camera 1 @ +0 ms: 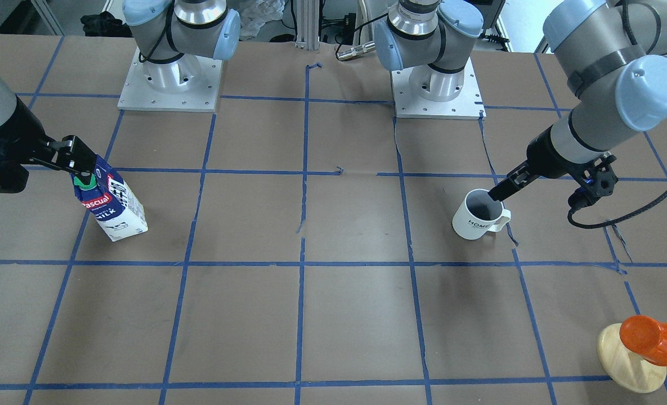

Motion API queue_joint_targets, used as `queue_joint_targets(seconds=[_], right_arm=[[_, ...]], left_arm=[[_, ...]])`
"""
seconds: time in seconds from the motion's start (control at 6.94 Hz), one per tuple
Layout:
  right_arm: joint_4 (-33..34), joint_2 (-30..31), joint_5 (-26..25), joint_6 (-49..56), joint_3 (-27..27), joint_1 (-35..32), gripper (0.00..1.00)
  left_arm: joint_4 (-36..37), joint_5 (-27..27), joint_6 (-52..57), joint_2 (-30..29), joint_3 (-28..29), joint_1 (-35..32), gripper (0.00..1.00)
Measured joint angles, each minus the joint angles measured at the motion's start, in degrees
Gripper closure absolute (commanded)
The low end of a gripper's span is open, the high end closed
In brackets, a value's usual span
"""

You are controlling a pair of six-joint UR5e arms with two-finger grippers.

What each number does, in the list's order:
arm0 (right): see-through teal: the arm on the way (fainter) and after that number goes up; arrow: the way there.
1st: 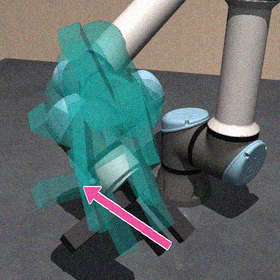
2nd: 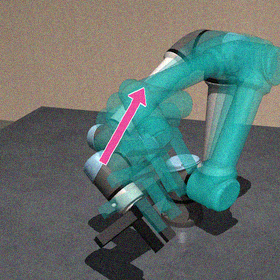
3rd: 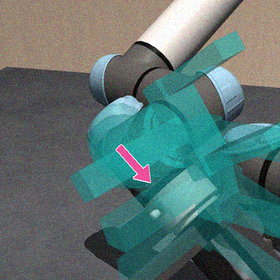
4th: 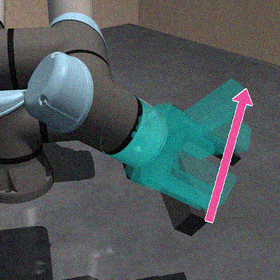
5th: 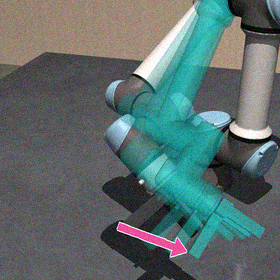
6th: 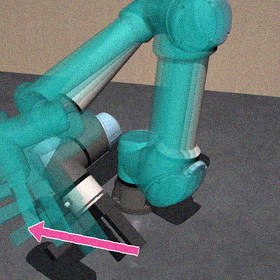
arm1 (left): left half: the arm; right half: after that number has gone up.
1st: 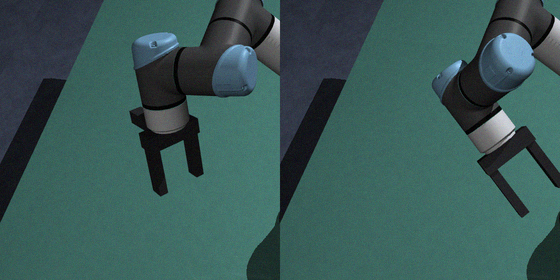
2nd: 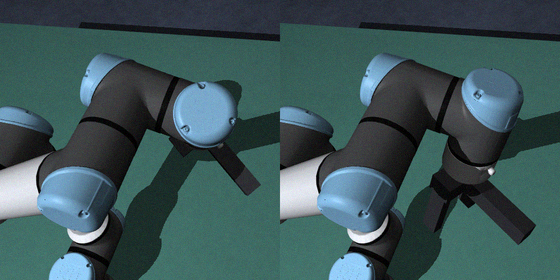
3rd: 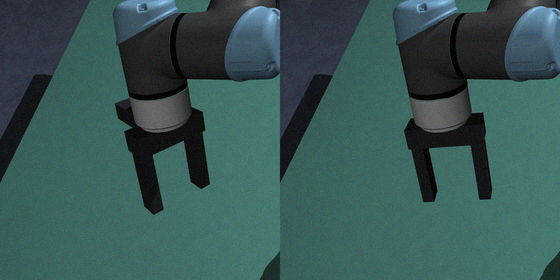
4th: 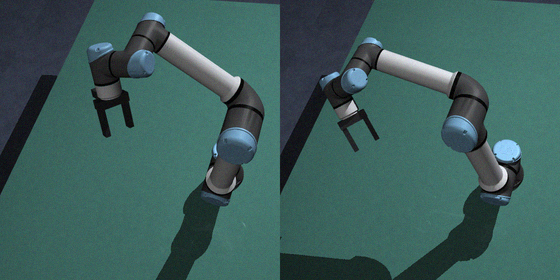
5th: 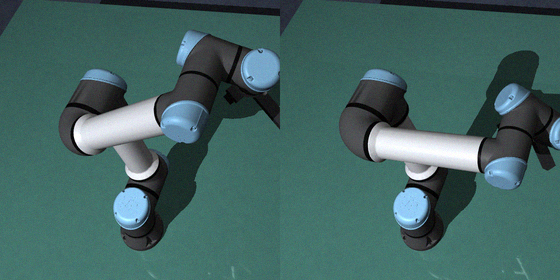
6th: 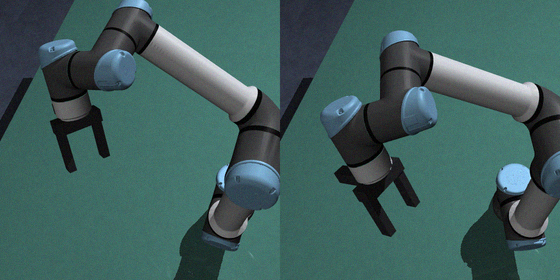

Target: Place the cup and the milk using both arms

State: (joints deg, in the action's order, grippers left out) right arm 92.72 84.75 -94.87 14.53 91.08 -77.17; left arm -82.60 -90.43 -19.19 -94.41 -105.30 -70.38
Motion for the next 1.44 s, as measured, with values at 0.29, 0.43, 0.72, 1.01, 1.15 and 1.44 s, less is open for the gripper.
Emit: queue_joint_targets(seconds=[0.29, 0.43, 0.72, 1.01, 1.15, 1.44], right_arm=[[0.0, 0.0, 0.0, 0.6, -0.1, 0.3, 0.0], [0.2, 0.0, 0.1, 0.7, -0.1, 0.3, 0.0], [0.4, 0.0, 0.2, 0.8, -0.1, 0.4, 0.0], [0.5, 0.0, 0.2, 0.8, -0.1, 0.2, 0.0], [0.4, 0.1, 0.2, 0.8, 0.0, 0.2, 0.0], [0.3, 0.1, 0.2, 1.2, 0.1, -0.1, 0.0]], left_arm=[[8.4, -3.8, -0.2, -1.7, -6.6, 1.5, 0.14], [10.5, -4.3, -0.1, -2.4, -8.8, 1.6, 0.55], [11.5, -4.4, -0.2, -2.9, -10.1, 1.7, 1.0], [11.8, -4.2, -0.3, -3.0, -10.1, 1.7, 1.0], [11.9, -4.1, -0.3, -3.1, -9.9, 1.7, 1.0], [12.1, -3.0, -0.7, -3.2, -8.7, 1.5, 1.0]])
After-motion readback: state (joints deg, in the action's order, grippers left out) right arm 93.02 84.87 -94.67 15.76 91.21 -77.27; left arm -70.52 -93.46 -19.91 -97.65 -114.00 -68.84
